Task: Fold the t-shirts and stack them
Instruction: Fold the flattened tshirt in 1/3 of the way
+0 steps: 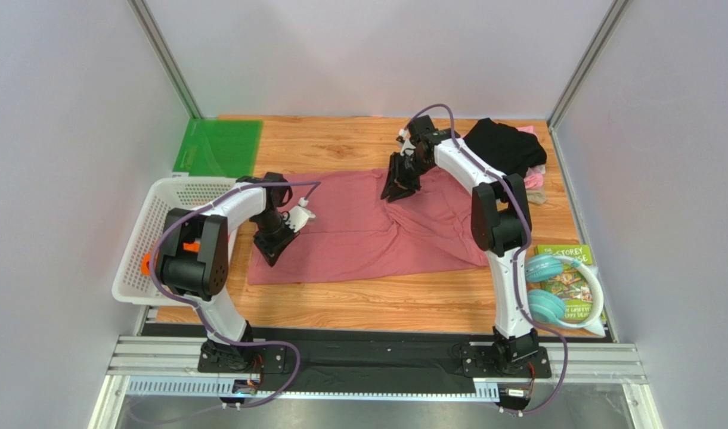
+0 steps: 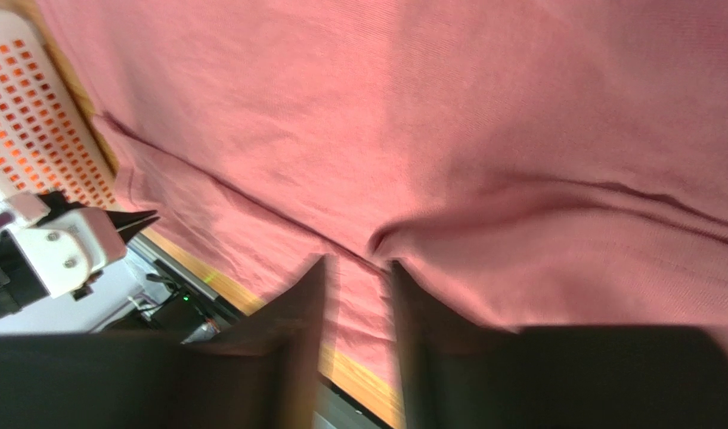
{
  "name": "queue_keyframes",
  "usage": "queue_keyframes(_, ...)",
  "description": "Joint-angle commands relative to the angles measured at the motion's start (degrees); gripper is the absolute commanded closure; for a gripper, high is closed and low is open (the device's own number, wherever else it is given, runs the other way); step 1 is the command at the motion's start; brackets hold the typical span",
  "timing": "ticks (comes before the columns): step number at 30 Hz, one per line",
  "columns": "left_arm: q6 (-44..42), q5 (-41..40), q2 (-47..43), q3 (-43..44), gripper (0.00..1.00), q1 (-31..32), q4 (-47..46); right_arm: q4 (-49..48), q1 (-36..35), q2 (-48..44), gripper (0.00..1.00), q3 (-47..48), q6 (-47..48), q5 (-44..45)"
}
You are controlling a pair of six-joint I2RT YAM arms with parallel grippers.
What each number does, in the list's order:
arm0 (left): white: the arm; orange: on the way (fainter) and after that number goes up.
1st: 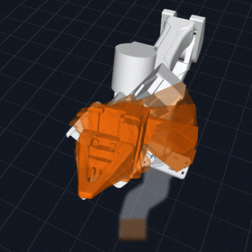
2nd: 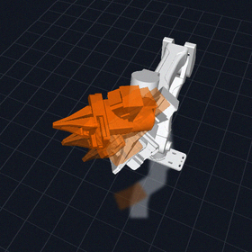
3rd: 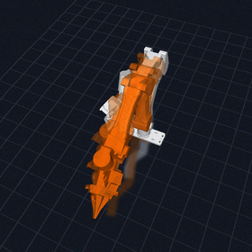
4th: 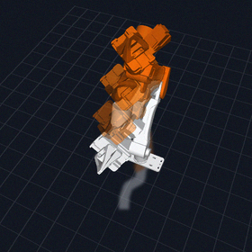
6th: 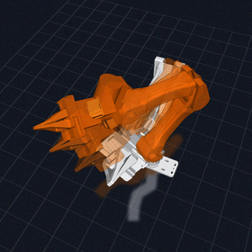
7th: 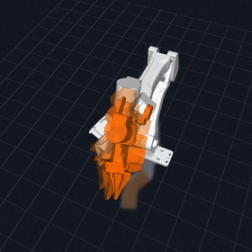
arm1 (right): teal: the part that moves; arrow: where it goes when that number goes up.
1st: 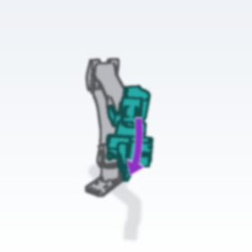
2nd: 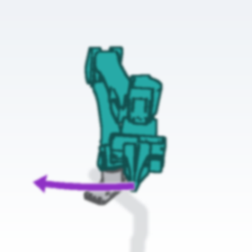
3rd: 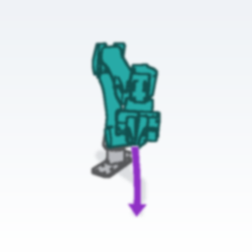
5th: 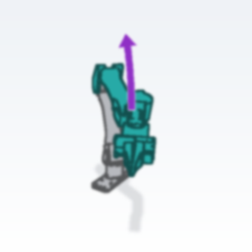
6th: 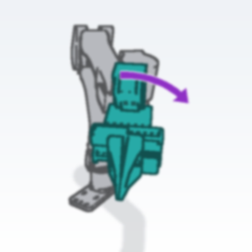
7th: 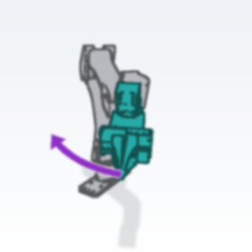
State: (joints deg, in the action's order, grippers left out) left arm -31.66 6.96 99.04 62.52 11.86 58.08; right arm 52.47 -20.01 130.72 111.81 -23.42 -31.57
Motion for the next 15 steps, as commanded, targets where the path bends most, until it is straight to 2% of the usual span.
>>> queue_keyframes(1,-1.30,0.42,-1.75,1.46,0.88,-0.34,1.24,0.00,0.23,0.86,0.53,0.07,-0.05,2.47)
queue_keyframes(3,-1.39,0.51,-2.10,1.38,0.88,-0.34,1.42,0.70,1.63,0.68,0.48,0.60,-0.66,4.23)
queue_keyframes(11,-1.56,0.33,-2.54,0.85,0.88,-0.34,1.50,0.62,7.43,-6.43,0.42,-1.06,-0.14,10.29)
queue_keyframes(14,-1.39,0.60,-2.19,1.20,0.88,-0.34,1.51,-0.35,10.15,-7.58,0.48,-3.08,-0.05,13.37)
queue_keyframes(15,-1.30,0.60,-2.10,1.20,0.88,-0.34,1.59,-0.61,10.69,-7.49,0.55,-3.52,-0.05,13.81)
